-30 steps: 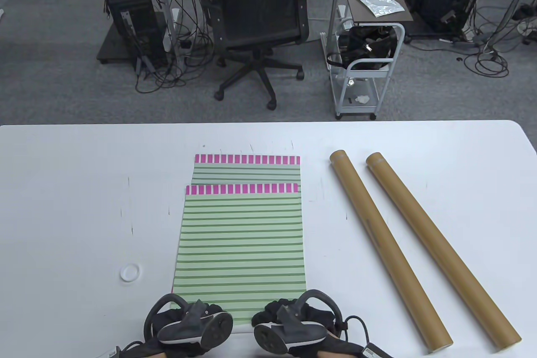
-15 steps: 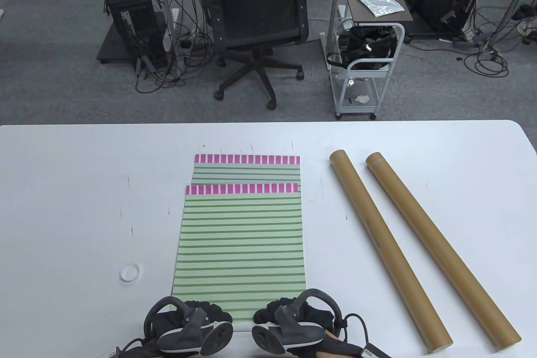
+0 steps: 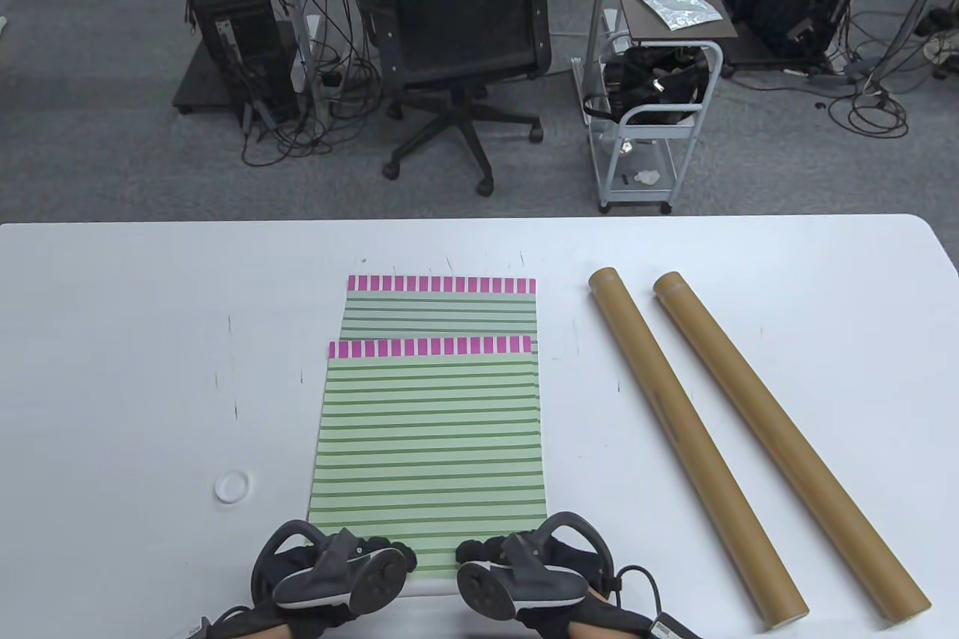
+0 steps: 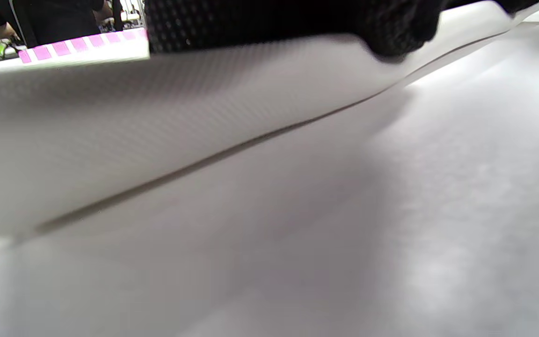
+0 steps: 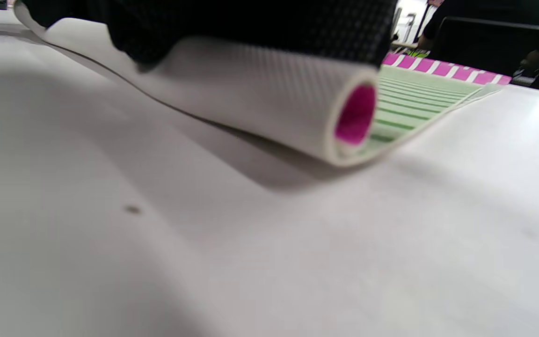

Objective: Roll up mouse pads and store in mailing tubes

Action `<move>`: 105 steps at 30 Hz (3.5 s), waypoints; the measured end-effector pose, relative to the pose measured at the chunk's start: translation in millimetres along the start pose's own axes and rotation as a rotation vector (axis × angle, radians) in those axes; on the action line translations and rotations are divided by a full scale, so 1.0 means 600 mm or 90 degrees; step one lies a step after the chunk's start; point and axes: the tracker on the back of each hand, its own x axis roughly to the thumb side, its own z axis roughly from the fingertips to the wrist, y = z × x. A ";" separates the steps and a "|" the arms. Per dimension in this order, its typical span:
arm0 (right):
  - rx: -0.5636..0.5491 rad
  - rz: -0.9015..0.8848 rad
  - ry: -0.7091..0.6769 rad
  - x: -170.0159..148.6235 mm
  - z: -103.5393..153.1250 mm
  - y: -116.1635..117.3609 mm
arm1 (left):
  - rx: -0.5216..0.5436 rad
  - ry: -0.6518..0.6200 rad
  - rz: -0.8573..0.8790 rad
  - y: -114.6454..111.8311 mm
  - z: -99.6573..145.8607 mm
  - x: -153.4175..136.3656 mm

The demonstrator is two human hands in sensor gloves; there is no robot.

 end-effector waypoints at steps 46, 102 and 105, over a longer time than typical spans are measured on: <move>0.013 0.056 -0.047 0.015 0.001 -0.018 | 0.052 -0.022 -0.082 0.006 0.013 0.016; -0.007 0.029 -0.005 0.008 0.007 -0.013 | 0.031 0.044 0.009 0.003 -0.006 -0.011; -0.004 0.019 -0.026 0.019 0.005 -0.011 | 0.024 0.051 0.037 0.003 -0.008 -0.016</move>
